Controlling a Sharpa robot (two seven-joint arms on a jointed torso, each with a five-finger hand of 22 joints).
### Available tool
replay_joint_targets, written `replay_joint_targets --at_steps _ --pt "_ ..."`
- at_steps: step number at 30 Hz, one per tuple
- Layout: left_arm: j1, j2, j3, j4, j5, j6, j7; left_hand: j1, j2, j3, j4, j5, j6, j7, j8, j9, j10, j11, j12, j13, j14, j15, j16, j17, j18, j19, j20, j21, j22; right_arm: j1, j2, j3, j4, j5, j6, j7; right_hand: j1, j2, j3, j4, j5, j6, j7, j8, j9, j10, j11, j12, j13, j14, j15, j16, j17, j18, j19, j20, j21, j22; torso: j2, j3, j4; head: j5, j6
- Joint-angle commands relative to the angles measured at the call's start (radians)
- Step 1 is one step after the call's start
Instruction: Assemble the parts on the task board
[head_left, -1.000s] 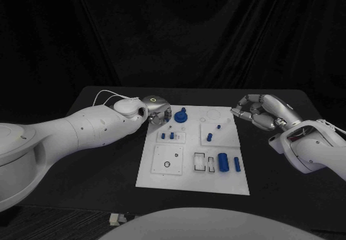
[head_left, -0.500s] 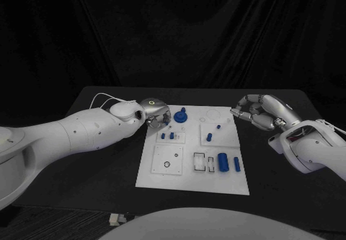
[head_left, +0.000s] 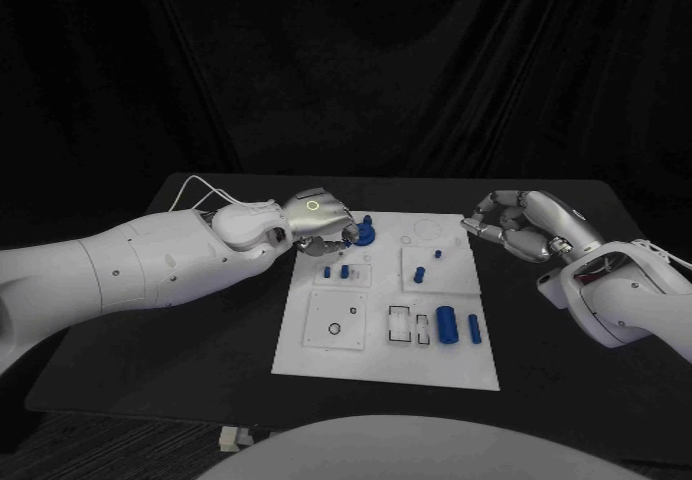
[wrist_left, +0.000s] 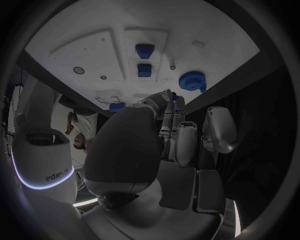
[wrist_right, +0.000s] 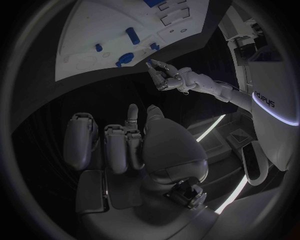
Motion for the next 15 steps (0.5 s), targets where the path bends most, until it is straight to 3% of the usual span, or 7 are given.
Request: replay_joint_targets --at_steps 1,15 --pt "0.004 -0.007 0.000 0.020 -0.150 -0.033 -0.008 0.003 -0.004 0.001 -0.003 0.002 -0.001 -0.008 -0.007 -0.002 0.005 -0.007 -0.005 0.001 0.006 -0.002 0.004 0.000 0.007 0.001 0.001 -0.007 0.152 -0.003 0.001 0.001 -0.001 -0.006 0.005 -0.016 0.010 0.001 -0.003 -0.003 0.005 0.006 0.002 0.002 -0.001 0.107 -0.008 -0.004 0.260 0.075 -0.007 -0.005 0.118 0.011 -0.003 -0.007 -0.006 0.176 0.001 0.0000 -0.0010 -0.001 0.000" --pt "0.004 -0.001 0.000 -0.002 -0.252 0.009 -0.050 0.005 -0.005 -0.001 -0.008 0.009 -0.003 -0.011 -0.011 -0.005 0.022 -0.011 -0.001 0.009 0.004 -0.005 0.002 -0.006 0.008 -0.002 0.001 -0.013 0.151 -0.003 0.006 0.001 -0.004 -0.006 0.011 -0.020 0.012 0.000 -0.004 -0.002 0.004 0.008 0.002 0.002 -0.002 0.107 -0.008 -0.004 0.260 0.075 -0.007 -0.005 0.117 0.011 -0.003 -0.008 -0.007 0.176 0.003 -0.0002 -0.0008 0.002 0.000"
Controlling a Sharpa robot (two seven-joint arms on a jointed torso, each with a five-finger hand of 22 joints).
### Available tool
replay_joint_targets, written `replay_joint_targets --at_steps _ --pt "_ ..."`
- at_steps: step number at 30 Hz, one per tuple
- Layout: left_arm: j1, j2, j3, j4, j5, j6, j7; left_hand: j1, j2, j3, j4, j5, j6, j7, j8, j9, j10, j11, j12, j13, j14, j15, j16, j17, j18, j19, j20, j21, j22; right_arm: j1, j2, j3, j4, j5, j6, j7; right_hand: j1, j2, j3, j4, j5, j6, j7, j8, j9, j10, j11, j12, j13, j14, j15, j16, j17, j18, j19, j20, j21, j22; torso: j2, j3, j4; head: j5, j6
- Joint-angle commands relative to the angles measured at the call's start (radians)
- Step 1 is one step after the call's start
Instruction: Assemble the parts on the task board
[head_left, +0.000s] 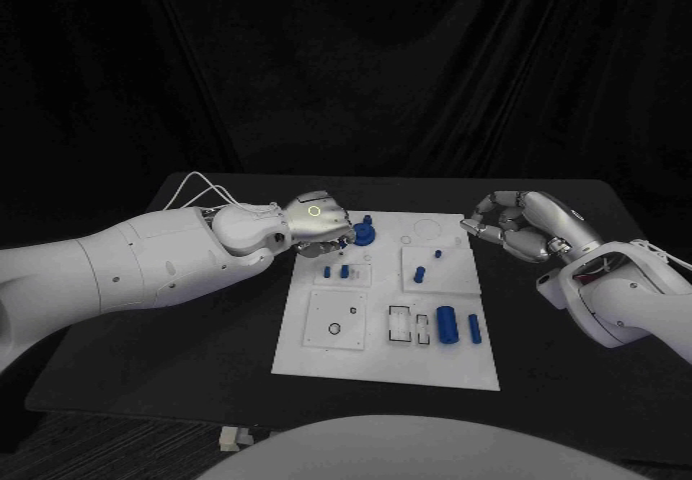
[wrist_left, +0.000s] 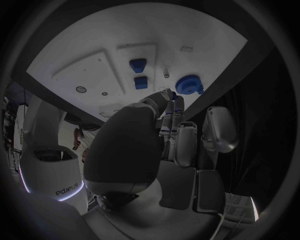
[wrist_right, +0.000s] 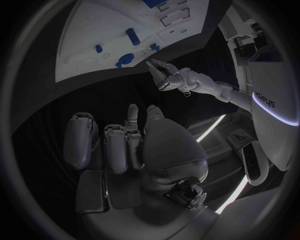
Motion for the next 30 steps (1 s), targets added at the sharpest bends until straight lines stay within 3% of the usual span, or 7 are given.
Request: replay_joint_targets --at_steps 1,9,22,30 --pt "0.001 0.004 0.001 -0.004 -0.081 0.016 -0.031 0.003 -0.004 -0.002 -0.002 0.003 0.001 -0.009 -0.005 -0.001 0.006 -0.003 0.002 0.002 0.001 -0.002 0.002 -0.001 0.008 -0.002 0.001 -0.006 0.151 -0.002 0.002 0.001 -0.001 -0.006 0.007 -0.018 0.010 -0.001 -0.004 -0.002 0.004 0.008 0.002 0.002 -0.001 0.104 -0.006 -0.007 0.260 0.076 -0.009 -0.005 0.117 0.011 0.000 -0.005 -0.003 0.175 0.001 -0.0005 -0.0005 0.002 0.000" --pt "-0.001 0.013 0.001 -0.020 -0.099 0.016 -0.064 0.001 -0.005 -0.003 -0.002 0.003 0.002 -0.009 -0.005 -0.001 0.007 -0.003 0.002 0.002 0.001 -0.002 0.003 0.000 0.007 -0.002 0.001 -0.004 0.151 -0.003 0.001 0.001 -0.001 -0.006 0.007 -0.018 0.012 -0.002 -0.005 -0.003 0.004 0.009 0.001 0.002 -0.001 0.104 -0.006 -0.007 0.260 0.077 -0.009 -0.005 0.118 0.012 0.000 -0.005 -0.004 0.175 0.002 -0.0005 0.0002 0.000 0.000" --pt "-0.022 0.038 0.001 -0.054 -0.103 0.031 -0.058 -0.002 -0.004 -0.004 -0.001 0.003 0.002 -0.011 -0.005 -0.002 0.006 -0.004 0.002 0.004 0.000 -0.002 0.002 -0.003 0.008 -0.003 0.001 -0.008 0.150 -0.008 -0.001 0.001 0.001 -0.006 0.007 -0.018 0.014 -0.003 -0.005 -0.004 0.004 0.009 0.001 0.002 -0.002 0.104 -0.007 -0.007 0.260 0.077 -0.010 -0.005 0.118 0.011 0.000 -0.005 -0.003 0.175 0.002 -0.0006 -0.0009 -0.003 0.000" --pt "-0.026 0.043 0.001 -0.060 -0.103 0.042 -0.057 -0.004 -0.003 -0.005 -0.001 0.003 0.002 -0.011 -0.005 -0.002 0.006 -0.005 0.001 0.004 -0.002 -0.002 0.001 -0.007 0.009 -0.005 0.001 -0.011 0.149 -0.014 -0.002 0.001 0.001 -0.006 0.006 -0.018 0.014 -0.003 -0.005 -0.004 0.004 0.009 0.001 0.002 -0.002 0.104 -0.007 -0.007 0.260 0.077 -0.010 -0.005 0.118 0.011 0.000 -0.005 -0.003 0.175 0.002 -0.0005 -0.0002 -0.003 0.000"
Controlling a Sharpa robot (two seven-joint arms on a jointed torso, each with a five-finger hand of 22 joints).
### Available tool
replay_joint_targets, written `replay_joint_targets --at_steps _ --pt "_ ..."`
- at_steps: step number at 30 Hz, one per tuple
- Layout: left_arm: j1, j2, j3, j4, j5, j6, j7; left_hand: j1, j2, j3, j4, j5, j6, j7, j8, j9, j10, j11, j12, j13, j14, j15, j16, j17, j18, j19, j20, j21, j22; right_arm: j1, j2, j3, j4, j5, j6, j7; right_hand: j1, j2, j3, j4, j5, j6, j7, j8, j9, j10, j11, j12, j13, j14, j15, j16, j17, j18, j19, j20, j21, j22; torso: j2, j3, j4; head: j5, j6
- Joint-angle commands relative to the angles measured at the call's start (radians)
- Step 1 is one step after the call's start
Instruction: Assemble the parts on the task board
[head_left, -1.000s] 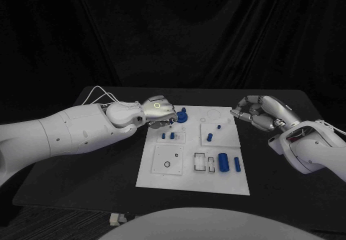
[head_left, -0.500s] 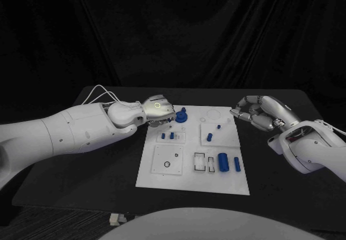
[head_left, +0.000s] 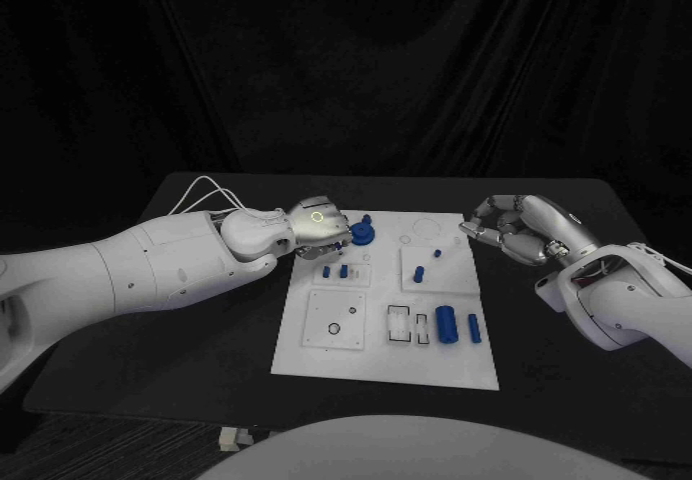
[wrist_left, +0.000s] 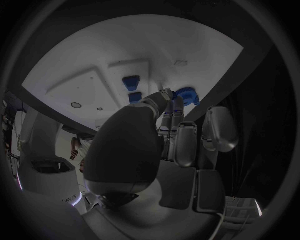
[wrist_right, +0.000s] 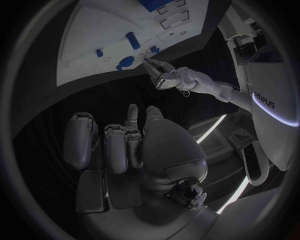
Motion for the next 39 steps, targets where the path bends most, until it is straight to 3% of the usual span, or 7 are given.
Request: replay_joint_targets --at_steps 1,39 --pt "-0.002 0.003 0.001 -0.001 -0.008 0.017 0.002 -0.004 -0.003 -0.004 -0.001 0.003 -0.001 -0.008 -0.005 -0.001 0.002 -0.002 0.005 0.001 -0.002 -0.003 0.001 -0.002 0.009 -0.005 0.001 -0.005 0.149 -0.003 -0.002 0.001 0.002 -0.006 0.002 -0.014 0.000 -0.006 -0.005 -0.004 0.004 0.009 0.001 0.002 -0.001 0.105 -0.007 -0.003 0.113 0.076 -0.005 -0.005 0.118 0.011 0.000 -0.005 -0.003 0.175 0.000 0.0002 0.0003 -0.001 0.000" --pt "-0.006 0.013 0.001 0.001 -0.008 0.066 0.006 -0.010 0.002 -0.006 0.000 0.001 0.003 -0.012 -0.004 -0.001 0.001 -0.006 0.003 0.005 -0.008 -0.004 -0.003 -0.014 0.011 -0.011 0.002 -0.017 0.146 -0.006 -0.001 0.001 0.002 -0.006 0.001 -0.012 0.004 -0.007 -0.005 -0.004 0.003 0.011 0.000 0.001 -0.002 0.105 -0.007 -0.003 0.113 0.076 -0.006 -0.006 0.117 0.012 -0.001 -0.006 -0.006 0.175 -0.001 0.0001 0.0006 -0.003 0.000"
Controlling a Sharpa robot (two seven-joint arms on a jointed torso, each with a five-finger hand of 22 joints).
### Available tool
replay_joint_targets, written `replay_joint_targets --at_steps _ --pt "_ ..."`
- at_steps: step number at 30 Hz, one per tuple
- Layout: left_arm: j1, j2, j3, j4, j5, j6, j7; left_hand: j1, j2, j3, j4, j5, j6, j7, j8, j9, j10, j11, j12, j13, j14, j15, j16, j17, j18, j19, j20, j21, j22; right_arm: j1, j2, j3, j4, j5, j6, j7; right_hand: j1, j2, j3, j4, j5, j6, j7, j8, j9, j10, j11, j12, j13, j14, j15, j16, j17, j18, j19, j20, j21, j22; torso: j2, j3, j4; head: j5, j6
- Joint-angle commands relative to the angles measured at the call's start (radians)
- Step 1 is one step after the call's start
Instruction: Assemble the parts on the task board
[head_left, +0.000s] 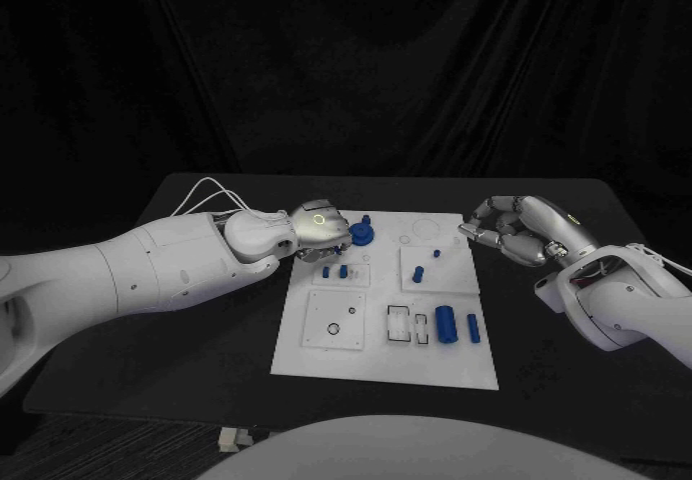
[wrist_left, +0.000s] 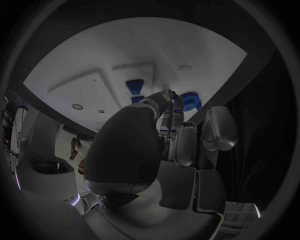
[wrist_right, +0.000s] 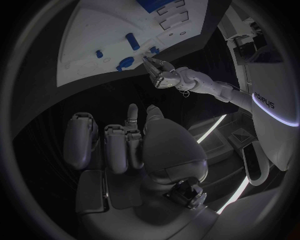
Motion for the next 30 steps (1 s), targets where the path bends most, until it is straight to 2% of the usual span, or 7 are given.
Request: replay_joint_targets --at_steps 1,30 --pt "-0.003 0.004 0.000 0.003 -0.004 0.020 0.008 -0.010 0.002 -0.006 0.000 0.001 -0.001 -0.008 -0.004 -0.001 0.002 -0.006 0.003 0.001 -0.005 0.000 -0.004 -0.003 0.011 -0.008 -0.002 -0.009 0.146 -0.003 0.000 0.001 0.001 -0.006 0.001 -0.012 0.011 0.000 -0.002 -0.001 0.003 0.004 0.000 0.001 -0.002 0.104 -0.007 -0.003 0.171 0.075 -0.008 -0.006 0.117 0.012 -0.001 -0.006 -0.006 0.175 0.000 -0.0001 0.0001 0.000 0.000" --pt "-0.003 0.013 0.000 0.007 -0.004 0.034 0.010 -0.019 0.008 -0.011 0.001 -0.004 -0.008 -0.014 -0.010 -0.004 0.002 -0.011 0.002 0.008 -0.008 -0.002 -0.006 -0.006 0.011 -0.011 0.000 -0.013 0.145 -0.003 0.002 0.001 -0.002 -0.006 0.006 -0.016 0.015 -0.001 -0.002 -0.002 0.004 0.004 0.000 0.001 -0.003 0.104 -0.007 -0.003 0.171 0.075 -0.009 -0.007 0.115 0.012 -0.001 -0.006 -0.008 0.174 0.000 -0.0001 -0.0002 0.002 0.000"
